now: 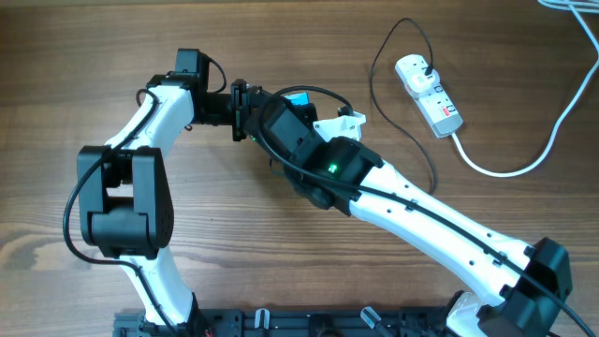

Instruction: Plug charger to phone and switch on socket

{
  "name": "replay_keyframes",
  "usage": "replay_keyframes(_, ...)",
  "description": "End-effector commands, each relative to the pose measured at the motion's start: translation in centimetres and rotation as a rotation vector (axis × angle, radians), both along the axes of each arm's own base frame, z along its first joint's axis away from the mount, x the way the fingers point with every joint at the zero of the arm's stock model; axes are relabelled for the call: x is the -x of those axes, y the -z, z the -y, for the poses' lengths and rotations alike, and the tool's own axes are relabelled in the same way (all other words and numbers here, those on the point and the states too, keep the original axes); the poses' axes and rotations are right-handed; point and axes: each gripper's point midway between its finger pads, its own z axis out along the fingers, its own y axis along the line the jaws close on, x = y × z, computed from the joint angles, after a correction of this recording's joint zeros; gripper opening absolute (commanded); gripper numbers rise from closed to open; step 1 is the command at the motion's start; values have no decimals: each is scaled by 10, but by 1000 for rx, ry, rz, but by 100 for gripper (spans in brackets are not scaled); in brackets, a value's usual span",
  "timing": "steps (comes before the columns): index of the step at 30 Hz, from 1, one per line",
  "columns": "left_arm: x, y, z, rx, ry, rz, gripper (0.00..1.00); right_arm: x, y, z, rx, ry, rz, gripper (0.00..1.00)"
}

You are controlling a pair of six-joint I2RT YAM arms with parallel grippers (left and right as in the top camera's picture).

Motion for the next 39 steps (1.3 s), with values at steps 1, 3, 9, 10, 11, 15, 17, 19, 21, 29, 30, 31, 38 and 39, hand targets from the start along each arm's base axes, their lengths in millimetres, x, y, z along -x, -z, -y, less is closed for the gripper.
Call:
replay_keyframes(1, 2, -17, 1, 21, 6, -11, 32, -3, -16, 2, -40, 36, 41, 5)
replay_keyframes(3, 2, -17, 1, 21, 6, -10, 32, -4, -16, -1, -49, 31, 40, 5)
replay_keyframes(9, 2, -17, 1, 21, 6, -11, 28, -5, -14, -7, -70, 16, 35, 5)
replay_keyframes(10, 2, -17, 1, 21, 6, -11, 28, -4, -14, -9, -74, 10, 30, 4)
replay_keyframes(11, 2, -17, 1, 21, 6, -11, 28, -4, -13, -9, -75, 6, 26, 5)
replay_keyframes(15, 2, -17, 1, 21, 6, -14, 22, -3, -12, -12, -83, -5, 16, 5)
replay_keyframes(17, 2, -17, 1, 21, 6, -14, 18, -2, -12, -13, -86, -9, 12, 4)
replay_keyframes(19, 2, -17, 1, 21, 6, -14, 14, -1, -11, -14, -92, -17, 4, 5)
replay_keyframes(21, 2, -17, 1, 21, 6, -14, 13, 1, -10, -17, -98, -28, -5, 5)
replay_keyframes(29, 2, -17, 1, 21, 5, -14, 4, 3, -9, -19, -67, -80, -11, 88)
replay_keyframes(30, 2, -17, 1, 21, 6, -8, 4, 3, -9, -19, -56, -91, -7, 97)
replay_keyframes(31, 2, -17, 1, 21, 5, -4, 4, 3, -10, -19, -49, -100, -2, 100)
replay_keyframes(38, -9, -1, 0, -73, -18, 94, 4, 7, -67, 18, 160, -187, 178, 100)
replay_keyframes(39, -12, 3, 0, -99, -24, 129, 4, 9, -79, 32, 224, -183, 215, 100)
